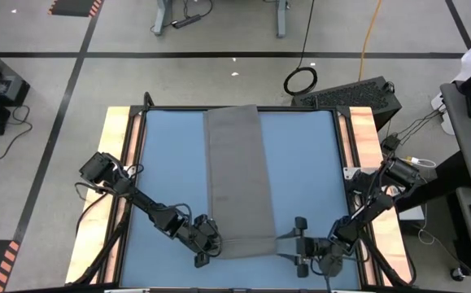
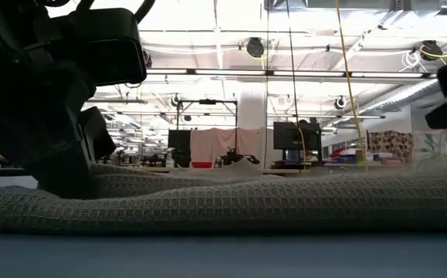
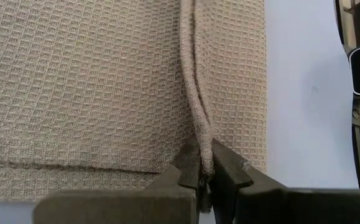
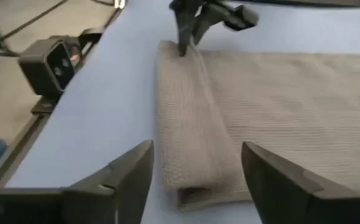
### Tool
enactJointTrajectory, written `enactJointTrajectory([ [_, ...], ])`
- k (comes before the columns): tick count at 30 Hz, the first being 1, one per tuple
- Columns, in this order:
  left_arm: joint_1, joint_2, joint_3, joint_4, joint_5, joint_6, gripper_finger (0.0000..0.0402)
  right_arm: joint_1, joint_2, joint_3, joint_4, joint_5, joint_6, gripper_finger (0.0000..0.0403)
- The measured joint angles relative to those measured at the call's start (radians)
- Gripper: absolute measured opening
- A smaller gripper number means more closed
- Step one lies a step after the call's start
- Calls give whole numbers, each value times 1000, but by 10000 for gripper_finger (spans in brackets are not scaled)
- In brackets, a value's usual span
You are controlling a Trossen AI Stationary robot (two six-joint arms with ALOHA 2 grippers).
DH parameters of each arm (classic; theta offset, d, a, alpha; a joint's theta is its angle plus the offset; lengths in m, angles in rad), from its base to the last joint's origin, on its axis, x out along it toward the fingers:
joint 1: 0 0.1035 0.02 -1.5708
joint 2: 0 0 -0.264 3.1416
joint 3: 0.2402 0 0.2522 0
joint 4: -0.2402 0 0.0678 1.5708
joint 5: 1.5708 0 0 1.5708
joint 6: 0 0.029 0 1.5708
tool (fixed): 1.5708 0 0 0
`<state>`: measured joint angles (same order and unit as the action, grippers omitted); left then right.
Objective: Roll towel
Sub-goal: Roll the gray towel
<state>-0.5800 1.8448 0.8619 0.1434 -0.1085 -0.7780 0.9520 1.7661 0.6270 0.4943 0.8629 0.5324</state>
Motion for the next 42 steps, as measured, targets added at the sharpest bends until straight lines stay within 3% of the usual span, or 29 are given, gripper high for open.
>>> enactJointTrajectory([
  [4, 0, 1, 0, 4, 0, 0, 18, 27, 14, 0, 80, 49, -60, 264],
  [8, 0, 1, 0, 5, 0, 0, 18, 21, 58, 0, 220, 3, -155, 276],
  [19, 0, 1, 0, 5, 0, 6, 18, -43, 230, 0, 362, -49, -75, 277],
  [28, 0, 1, 0, 6, -17, 1, 22, -77, 265, 1, 339, -93, 77, 276],
  [34, 1, 0, 0, 12, -34, 0, 91, -81, 264, 2, 322, -96, 109, 246],
  [42, -1, -96, 0, -121, -45, -2, 191, -81, 262, 2, 277, -94, 137, 167],
])
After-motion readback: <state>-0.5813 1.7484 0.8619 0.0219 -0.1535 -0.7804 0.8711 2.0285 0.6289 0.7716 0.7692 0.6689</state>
